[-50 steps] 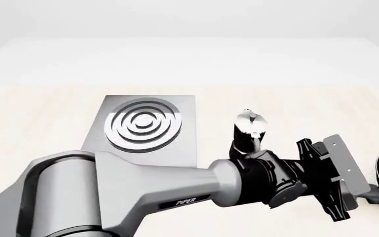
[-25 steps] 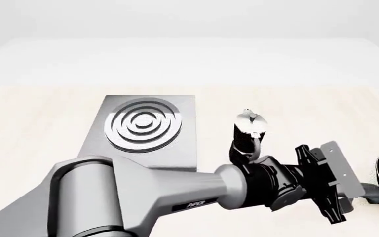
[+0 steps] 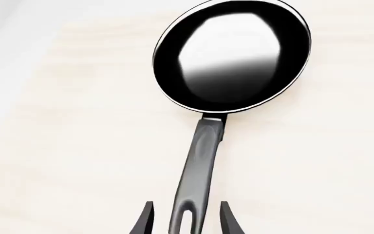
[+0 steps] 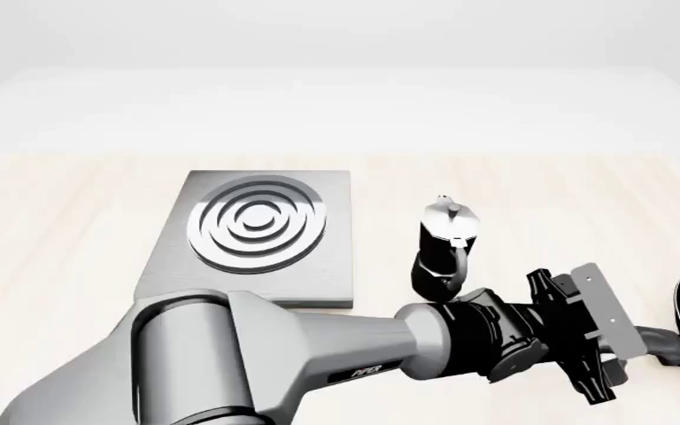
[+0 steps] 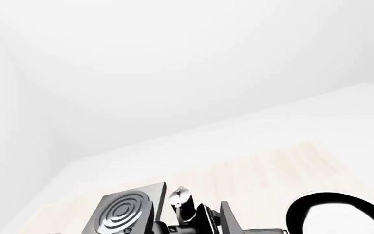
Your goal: Put the frying pan on the stove.
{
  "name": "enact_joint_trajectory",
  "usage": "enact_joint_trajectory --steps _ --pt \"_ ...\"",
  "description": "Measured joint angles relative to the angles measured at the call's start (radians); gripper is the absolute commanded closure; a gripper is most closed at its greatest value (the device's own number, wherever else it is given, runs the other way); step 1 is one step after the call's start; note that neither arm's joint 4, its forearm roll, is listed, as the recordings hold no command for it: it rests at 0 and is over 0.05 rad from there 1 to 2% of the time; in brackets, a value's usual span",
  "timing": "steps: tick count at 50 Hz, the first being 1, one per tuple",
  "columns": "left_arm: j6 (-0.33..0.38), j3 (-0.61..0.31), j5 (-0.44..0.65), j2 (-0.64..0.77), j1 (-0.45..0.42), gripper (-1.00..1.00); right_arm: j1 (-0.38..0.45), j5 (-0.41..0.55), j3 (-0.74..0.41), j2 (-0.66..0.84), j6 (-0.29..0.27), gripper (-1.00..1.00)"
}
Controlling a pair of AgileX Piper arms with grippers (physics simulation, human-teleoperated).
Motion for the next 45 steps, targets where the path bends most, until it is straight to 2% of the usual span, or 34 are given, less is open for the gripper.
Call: enact_joint_trajectory --steps 39,40,45 --pt "-0.015 -0.117 0.024 0.12 0.007 -1.0 -0.007 0.0 0.001 0.0 0.008 -1.0" --pt "-0.015 -0.12 0.025 0.123 0.007 1.0 -0.007 0.0 0.001 0.0 0.008 -1.0" --pt "-0.015 -0.131 0.029 0.13 0.006 1.0 -0.008 0.0 0.0 0.0 0.008 -1.0"
